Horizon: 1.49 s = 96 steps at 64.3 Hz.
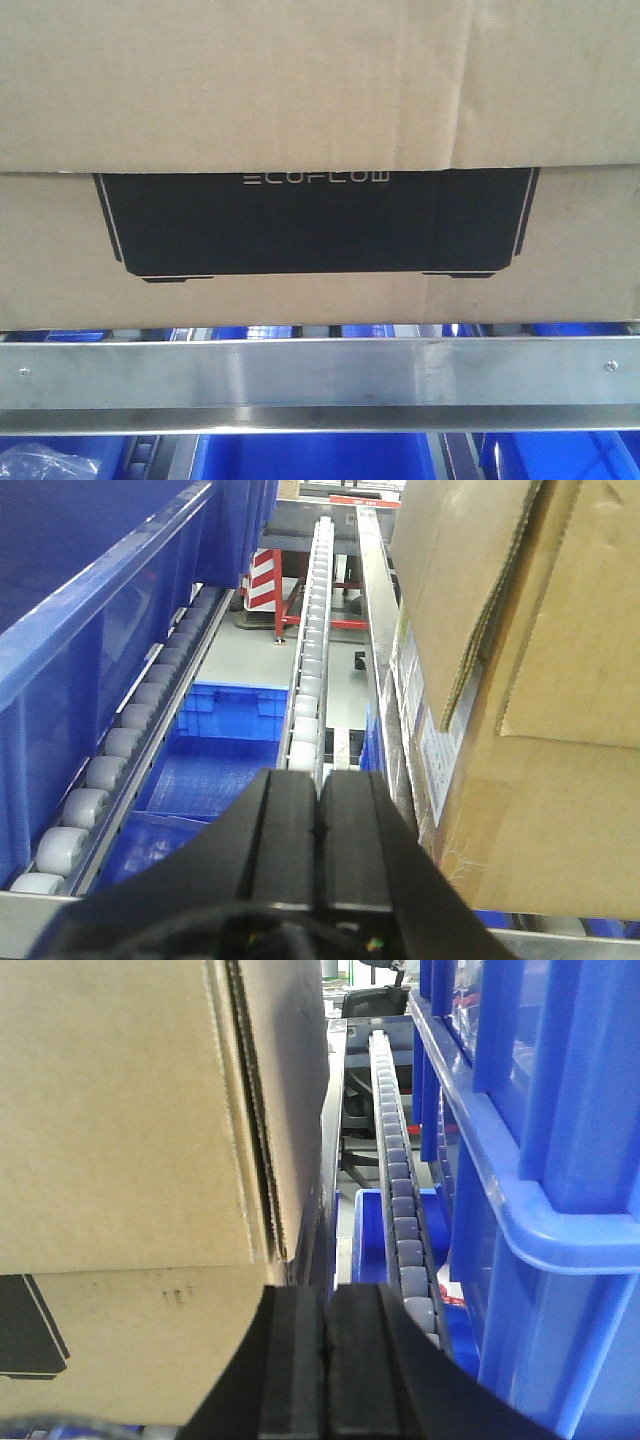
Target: Grab box from left shelf to table start
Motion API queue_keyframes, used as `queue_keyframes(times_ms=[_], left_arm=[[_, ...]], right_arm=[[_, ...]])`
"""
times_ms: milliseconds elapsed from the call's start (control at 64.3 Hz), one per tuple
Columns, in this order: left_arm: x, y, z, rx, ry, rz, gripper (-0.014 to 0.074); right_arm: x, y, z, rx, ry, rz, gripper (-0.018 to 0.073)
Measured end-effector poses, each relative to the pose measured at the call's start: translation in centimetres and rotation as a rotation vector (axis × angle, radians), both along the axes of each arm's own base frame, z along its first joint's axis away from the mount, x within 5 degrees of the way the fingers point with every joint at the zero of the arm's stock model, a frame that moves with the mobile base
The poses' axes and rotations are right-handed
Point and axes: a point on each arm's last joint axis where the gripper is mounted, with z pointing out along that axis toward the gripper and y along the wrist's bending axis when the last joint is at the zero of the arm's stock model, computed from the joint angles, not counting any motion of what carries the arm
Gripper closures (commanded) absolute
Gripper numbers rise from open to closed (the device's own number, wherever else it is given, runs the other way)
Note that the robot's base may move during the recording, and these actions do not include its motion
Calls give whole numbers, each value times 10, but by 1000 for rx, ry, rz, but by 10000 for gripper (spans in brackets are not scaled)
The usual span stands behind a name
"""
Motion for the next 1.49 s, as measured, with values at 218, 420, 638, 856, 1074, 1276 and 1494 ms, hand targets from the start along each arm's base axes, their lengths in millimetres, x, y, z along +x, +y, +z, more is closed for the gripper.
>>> queue_keyframes(times_ms=[218,420,638,856,1074,1276,1494], left_arm=[[0,0,0,0,0,0,689],[0,0,0,0,0,0,689],[0,0,6,-2,-42,1,689],[-9,1,55,36,-43,3,689],[-4,2,99,81,73,14,689],[8,-1,134,24,145,-10,689],[17,-4,170,-22,169,-34,689]], right_arm=[[0,0,0,0,0,0,511],[0,0,0,0,0,0,511],[0,0,0,0,0,0,511],[0,0,0,0,0,0,511],[0,0,0,0,0,0,511],[0,0,0,0,0,0,511],[0,0,0,0,0,0,511]])
